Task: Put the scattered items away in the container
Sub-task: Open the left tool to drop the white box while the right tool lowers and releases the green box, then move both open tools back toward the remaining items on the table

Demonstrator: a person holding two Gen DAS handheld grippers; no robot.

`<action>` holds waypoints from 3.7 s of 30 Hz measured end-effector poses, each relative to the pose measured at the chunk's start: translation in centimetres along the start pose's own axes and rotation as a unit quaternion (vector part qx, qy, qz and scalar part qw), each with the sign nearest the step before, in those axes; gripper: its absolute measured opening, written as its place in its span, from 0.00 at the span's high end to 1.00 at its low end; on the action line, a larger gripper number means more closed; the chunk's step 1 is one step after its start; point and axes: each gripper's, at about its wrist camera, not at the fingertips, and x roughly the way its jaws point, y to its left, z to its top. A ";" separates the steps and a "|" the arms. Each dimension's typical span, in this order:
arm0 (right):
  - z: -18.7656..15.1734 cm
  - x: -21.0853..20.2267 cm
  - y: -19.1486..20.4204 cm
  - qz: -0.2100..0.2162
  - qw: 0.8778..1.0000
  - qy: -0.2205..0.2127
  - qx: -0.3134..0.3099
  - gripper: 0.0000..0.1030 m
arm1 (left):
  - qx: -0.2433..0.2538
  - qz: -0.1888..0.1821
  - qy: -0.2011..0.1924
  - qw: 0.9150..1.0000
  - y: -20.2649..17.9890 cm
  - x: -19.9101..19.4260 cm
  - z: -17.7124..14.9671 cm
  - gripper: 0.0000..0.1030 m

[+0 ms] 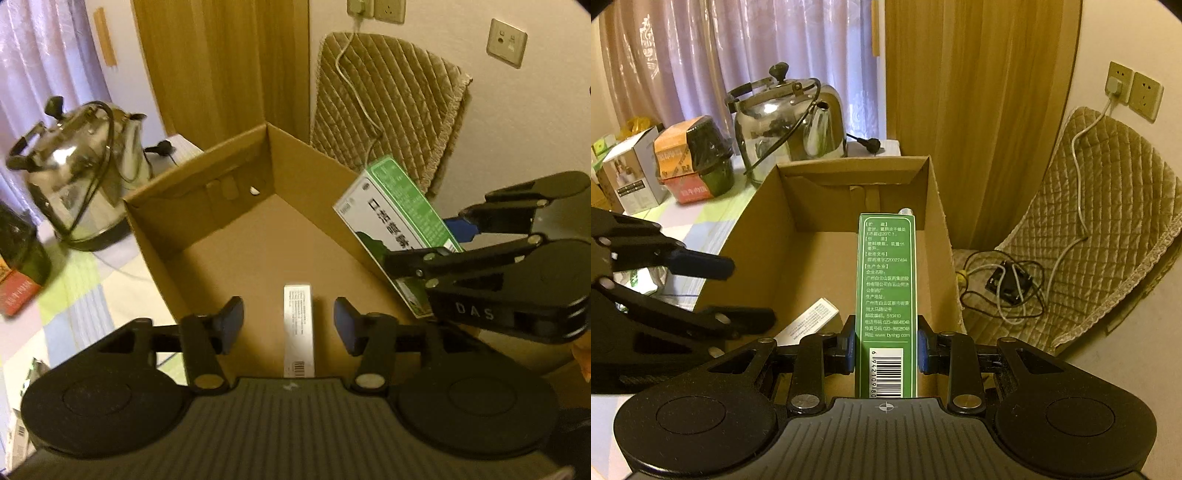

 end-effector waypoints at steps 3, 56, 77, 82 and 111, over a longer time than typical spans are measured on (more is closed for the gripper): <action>0.0 0.1 0.3 0.000 1.000 0.001 -0.001 0.68 | 0.005 0.014 -0.009 1.000 0.4 -1.0 -0.1 0.54; 0.5 -3.7 2.0 -0.002 1.000 -0.025 0.001 0.67 | -0.017 0.028 -0.026 0.999 2.2 -6.0 -3.3 0.49; -2.4 -10.3 9.7 0.052 0.996 -0.066 -0.022 0.06 | -0.114 0.103 -0.033 0.988 7.1 -16.6 -16.0 0.16; -3.8 -11.3 13.5 0.086 0.994 -0.061 -0.036 0.06 | -0.135 0.139 -0.039 0.980 8.4 -19.4 -19.3 0.06; -10.1 -4.8 23.3 0.139 0.983 0.037 -0.115 0.06 | -0.165 0.165 -0.012 0.972 12.0 -17.8 -26.6 0.01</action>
